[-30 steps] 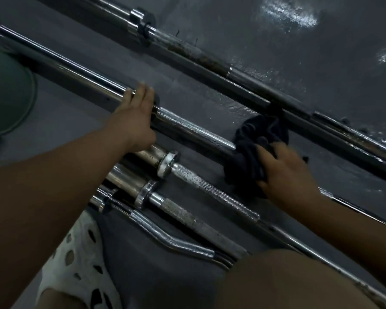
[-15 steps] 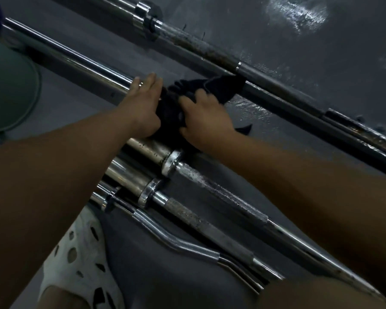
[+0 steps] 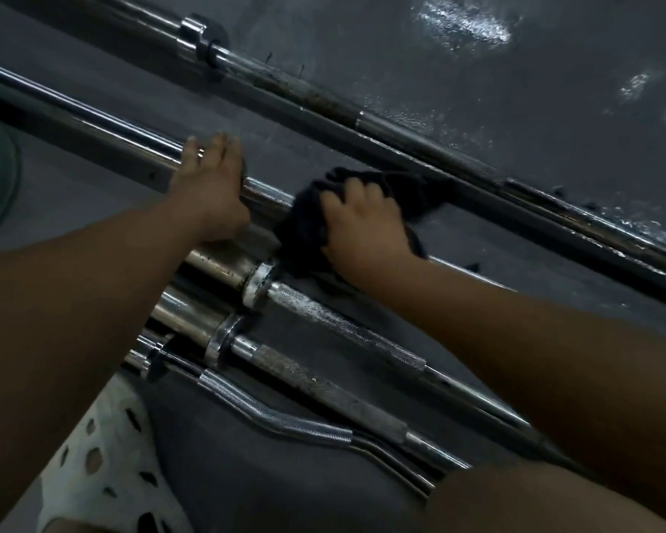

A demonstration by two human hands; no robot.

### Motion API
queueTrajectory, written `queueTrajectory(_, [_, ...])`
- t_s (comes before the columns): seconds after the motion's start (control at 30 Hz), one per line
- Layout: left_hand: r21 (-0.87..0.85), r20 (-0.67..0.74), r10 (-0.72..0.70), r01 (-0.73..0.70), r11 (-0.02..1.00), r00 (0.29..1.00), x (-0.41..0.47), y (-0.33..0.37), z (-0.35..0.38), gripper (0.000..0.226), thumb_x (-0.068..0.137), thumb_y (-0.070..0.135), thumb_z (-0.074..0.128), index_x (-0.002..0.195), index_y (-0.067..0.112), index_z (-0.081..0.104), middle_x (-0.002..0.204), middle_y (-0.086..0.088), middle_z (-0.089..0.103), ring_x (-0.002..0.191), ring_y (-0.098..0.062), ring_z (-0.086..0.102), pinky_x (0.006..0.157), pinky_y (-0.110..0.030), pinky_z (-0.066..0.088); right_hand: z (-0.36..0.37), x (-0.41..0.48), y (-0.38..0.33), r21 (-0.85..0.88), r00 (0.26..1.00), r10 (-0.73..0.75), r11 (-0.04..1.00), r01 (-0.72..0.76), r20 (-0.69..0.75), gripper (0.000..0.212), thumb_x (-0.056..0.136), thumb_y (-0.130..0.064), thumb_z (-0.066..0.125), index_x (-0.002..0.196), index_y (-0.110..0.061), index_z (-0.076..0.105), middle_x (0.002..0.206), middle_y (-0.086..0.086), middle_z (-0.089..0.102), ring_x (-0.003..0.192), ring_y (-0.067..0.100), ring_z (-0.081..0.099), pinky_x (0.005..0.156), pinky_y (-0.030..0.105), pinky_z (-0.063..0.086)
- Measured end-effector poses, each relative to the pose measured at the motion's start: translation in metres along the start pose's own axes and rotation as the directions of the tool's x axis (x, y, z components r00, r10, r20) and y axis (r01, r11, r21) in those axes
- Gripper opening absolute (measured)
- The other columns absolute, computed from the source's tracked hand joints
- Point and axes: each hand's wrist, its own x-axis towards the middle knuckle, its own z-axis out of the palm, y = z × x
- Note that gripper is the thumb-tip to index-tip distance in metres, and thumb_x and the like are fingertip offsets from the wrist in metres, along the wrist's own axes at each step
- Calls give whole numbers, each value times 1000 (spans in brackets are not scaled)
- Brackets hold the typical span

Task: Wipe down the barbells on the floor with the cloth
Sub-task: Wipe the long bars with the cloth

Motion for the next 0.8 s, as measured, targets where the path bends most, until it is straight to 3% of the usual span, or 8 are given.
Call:
queueTrajectory(0.07, [108,-56,11,-5,994,998,-14,16,-2,104,77,26,63,155,15,-5,164,-8,-10,149,-34,-10,121,-50,3,1,-2,0,31,999,-31,999,32,-23,60,83,-36,67,137,-17,48,125,18,50,107,39,51,83,44,44])
queueTrajectory(0.2, [68,-76,365,-360,930,928,-78,106,33,106,74,33,65,156,19,-2,163,-13,-6,150,-33,-8,121,-51,4,2,-94,74,126,999,4,992,0,-37,77,73,-38,75,142,-18,49,125,23,52,98,43,55,82,45,50])
queueTrajectory(0.3, [17,-16,331,-331,944,943,-97,148,54,104,75,37,58,154,29,-8,162,-10,-16,148,-33,-19,118,-55,-6,-1,-167,139,57,991,128,990,-131,47,81,68,-33,84,141,-20,52,127,23,51,98,43,55,83,47,51])
queueTrajectory(0.4, [60,-41,305,-302,951,952,-94,149,57,107,70,38,60,153,33,-7,162,-8,-17,147,-35,-20,118,-57,-7,0,-153,129,-10,975,213,977,-213,67,71,67,-25,82,132,-18,54,117,22,51,97,43,53,82,47,48])
queueTrajectory(0.5, [79,-38,288,-284,956,957,-84,156,56,99,71,43,60,153,30,5,162,-8,-1,148,-34,-12,117,-56,-9,-1,-90,76,-1,974,227,974,-227,26,51,72,-33,73,118,-15,58,114,19,53,101,41,52,80,44,42])
queueTrajectory(0.57, [116,-10,286,-283,952,958,-73,158,49,91,75,45,58,152,28,12,158,-9,14,148,-32,0,117,-56,-7,0,-75,62,59,980,197,979,-196,-16,49,75,-28,69,121,-14,57,115,18,53,100,40,53,78,43,42])
queueTrajectory(0.67, [106,18,360,-360,927,933,-60,152,35,75,71,48,54,141,32,30,140,-6,36,137,-30,25,116,-56,3,-1,-117,107,150,987,160,976,-157,-7,77,63,-30,80,134,-20,53,117,18,54,96,41,56,79,43,48])
queueTrajectory(0.8, [132,2,459,-456,880,888,-47,151,30,60,72,30,61,129,33,43,127,-3,48,123,-30,41,111,-49,19,-9,-208,206,54,948,310,948,-315,73,84,55,-28,86,132,-21,55,118,20,57,97,44,59,84,47,53])
